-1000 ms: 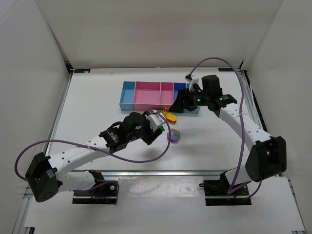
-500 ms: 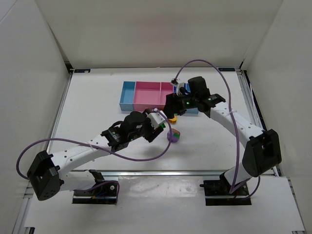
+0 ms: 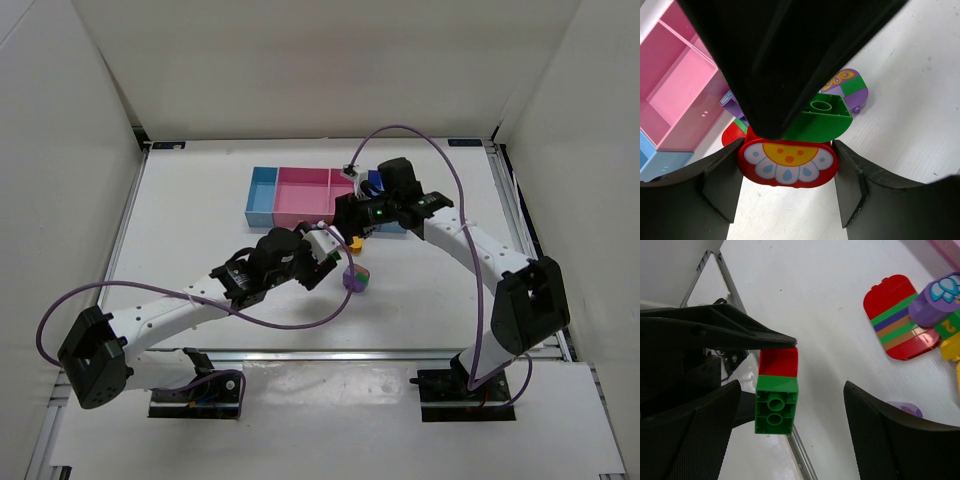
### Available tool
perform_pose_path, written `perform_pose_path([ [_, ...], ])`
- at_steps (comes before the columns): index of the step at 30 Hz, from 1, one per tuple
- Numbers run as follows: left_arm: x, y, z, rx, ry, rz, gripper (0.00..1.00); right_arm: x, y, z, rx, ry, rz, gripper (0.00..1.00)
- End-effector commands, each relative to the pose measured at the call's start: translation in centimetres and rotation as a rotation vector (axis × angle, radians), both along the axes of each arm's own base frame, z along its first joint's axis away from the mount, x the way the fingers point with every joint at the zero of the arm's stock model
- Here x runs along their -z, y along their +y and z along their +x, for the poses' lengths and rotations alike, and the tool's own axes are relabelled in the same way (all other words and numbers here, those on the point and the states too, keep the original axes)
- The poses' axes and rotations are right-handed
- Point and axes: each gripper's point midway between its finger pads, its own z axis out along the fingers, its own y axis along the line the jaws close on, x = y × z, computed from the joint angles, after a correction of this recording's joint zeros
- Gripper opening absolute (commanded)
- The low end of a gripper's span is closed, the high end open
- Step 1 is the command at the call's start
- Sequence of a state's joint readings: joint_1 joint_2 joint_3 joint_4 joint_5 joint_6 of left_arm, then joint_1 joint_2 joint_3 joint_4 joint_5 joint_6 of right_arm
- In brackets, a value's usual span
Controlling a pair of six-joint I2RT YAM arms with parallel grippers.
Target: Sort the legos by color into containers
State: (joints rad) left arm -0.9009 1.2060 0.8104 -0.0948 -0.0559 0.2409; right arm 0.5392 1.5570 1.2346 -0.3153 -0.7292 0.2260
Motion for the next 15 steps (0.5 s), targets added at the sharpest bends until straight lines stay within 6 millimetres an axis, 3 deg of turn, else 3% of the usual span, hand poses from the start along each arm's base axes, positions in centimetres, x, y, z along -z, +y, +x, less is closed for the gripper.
perform_pose_path([
  [1,-1.5,-0.4,0.6,-0.005,-0.043,-0.031,0.22,-2.7,1.5,-0.4,-0.074,-0.062,0.076,0.85],
  [2,-1.6,-0.4,0.7,-0.009,-0.044,-0.034,0.22,-2.8,1.7,-0.6,-0.084,-0.063,0.080,0.77],
  [5,-1.5,-0.1,0.9,-0.017,-0.046,-0.031,0.22,-2.8,1.9,-0.9,-0.111,-0.063,0.091,0.65],
  [10,-1.6,0.2,1.4,-0.032,-0.049,-0.034,0.22,-2.8,2.3,-1.2,-0.150,-0.047,0.113,0.59],
  [15,-1.8,0.5,1.9,-0.044,-0.052,-0.039,0.22,-2.7,2.5,-1.4,-0.172,-0.033,0.129,0.40],
])
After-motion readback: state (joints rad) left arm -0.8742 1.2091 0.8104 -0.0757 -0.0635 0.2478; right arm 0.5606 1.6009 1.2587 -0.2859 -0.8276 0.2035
